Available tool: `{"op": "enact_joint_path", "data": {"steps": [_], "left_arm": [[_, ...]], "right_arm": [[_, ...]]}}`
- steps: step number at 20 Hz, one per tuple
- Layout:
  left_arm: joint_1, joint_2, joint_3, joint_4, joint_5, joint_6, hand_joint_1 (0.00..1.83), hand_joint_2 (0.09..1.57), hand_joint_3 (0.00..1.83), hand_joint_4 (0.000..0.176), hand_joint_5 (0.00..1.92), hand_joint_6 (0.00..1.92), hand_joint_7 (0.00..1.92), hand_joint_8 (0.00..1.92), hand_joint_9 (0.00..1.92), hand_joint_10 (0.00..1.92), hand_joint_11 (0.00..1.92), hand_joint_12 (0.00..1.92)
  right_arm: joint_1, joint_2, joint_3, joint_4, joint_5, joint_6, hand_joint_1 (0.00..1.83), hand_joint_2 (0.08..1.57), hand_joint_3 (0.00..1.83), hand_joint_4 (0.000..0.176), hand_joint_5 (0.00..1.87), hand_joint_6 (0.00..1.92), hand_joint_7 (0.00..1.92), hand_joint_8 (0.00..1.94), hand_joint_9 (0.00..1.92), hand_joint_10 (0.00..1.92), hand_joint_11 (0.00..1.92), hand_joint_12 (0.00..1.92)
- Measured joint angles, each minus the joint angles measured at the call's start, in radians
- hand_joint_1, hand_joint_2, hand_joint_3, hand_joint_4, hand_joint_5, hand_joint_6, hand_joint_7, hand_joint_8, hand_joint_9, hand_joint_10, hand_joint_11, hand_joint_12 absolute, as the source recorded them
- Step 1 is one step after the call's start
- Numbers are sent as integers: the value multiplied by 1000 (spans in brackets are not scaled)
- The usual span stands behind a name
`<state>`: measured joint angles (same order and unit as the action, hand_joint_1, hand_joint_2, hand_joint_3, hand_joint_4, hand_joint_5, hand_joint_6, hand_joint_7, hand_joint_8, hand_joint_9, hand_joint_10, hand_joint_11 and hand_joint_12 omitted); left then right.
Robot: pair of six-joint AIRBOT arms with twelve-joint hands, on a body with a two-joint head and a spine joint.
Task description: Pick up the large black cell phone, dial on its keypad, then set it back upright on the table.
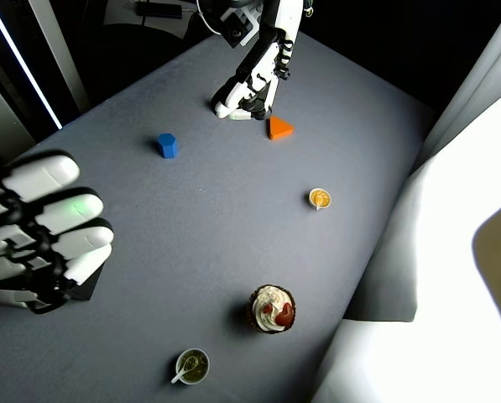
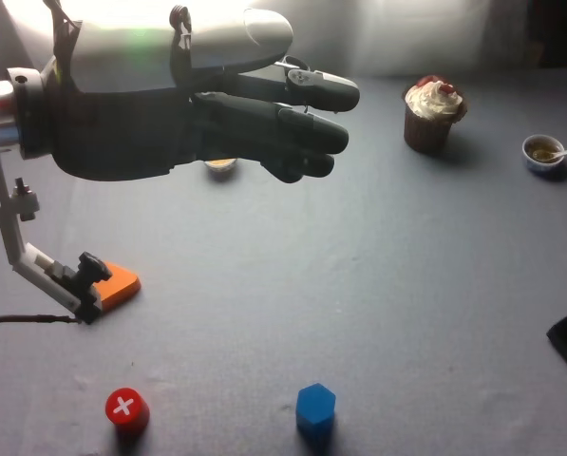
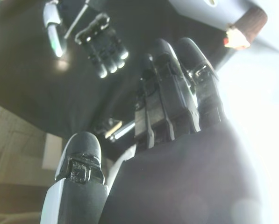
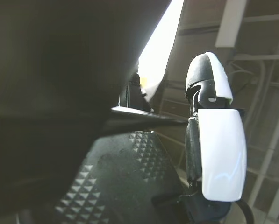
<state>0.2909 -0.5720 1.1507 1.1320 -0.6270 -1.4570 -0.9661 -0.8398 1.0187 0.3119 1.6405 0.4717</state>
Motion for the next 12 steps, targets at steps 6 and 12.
{"op": "enact_joint_path", "data": {"steps": [6,12], "left_arm": [[0,0,-1,0,-1,0,0,1284,0,39,320,2,513,2,568,12,2,1216],[0,0,-1,-1,-1,0,0,1284,1,36,313,2,511,3,569,10,0,1188]], "right_arm": [[14,74,-35,-51,0,-1,641,1106,0,18,521,0,469,0,388,1,15,980],[-16,152,-37,-53,8,-1,686,1101,0,22,526,1,501,5,435,13,22,1025]]}}
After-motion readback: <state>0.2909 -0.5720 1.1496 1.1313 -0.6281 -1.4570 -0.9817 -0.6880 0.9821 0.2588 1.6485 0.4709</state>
